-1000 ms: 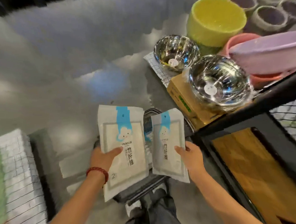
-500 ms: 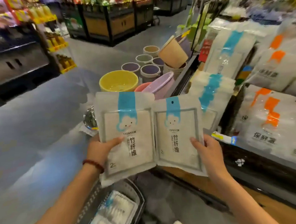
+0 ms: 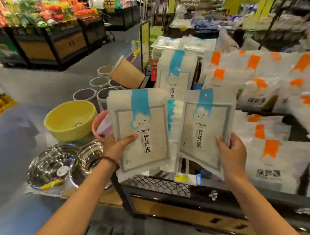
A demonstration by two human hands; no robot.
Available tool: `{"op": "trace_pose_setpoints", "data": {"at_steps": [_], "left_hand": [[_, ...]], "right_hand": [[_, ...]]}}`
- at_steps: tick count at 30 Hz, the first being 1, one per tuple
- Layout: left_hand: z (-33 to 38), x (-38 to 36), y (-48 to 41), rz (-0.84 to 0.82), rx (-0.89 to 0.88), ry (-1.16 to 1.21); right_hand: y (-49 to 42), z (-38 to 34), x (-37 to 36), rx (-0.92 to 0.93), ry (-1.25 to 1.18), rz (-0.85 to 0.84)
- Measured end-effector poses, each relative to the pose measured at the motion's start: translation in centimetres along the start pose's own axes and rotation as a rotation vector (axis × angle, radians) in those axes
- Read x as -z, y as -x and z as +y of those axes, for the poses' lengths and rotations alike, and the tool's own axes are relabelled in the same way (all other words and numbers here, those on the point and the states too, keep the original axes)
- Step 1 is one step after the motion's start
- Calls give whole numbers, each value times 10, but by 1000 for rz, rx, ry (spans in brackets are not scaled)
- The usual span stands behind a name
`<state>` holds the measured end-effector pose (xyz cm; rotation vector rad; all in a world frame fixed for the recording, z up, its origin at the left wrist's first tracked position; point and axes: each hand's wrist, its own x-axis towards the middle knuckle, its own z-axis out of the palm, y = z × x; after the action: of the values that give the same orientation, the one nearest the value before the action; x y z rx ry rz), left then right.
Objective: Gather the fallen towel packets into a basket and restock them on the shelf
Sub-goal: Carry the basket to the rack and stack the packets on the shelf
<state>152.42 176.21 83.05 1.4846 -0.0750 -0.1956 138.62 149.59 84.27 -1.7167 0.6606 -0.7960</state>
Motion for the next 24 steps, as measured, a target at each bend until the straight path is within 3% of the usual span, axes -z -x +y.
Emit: {"op": "trace_pose_setpoints", "data": {"at_steps": [8,17,21,24], "left_hand": [[-70,-33,-89,-231,107,-160],[-133,-48,-122,-319,306,-166],[-144,-51,-116,-218,276,-479],[-140,-47,-118,-285,248,-821]], "right_hand": [[-21,28,-28,-86,84,54],[-21,45,-46,-110,174,206],[-23,45,-48,-99,185,236],[-24,40,-48,-81,173,273]]}}
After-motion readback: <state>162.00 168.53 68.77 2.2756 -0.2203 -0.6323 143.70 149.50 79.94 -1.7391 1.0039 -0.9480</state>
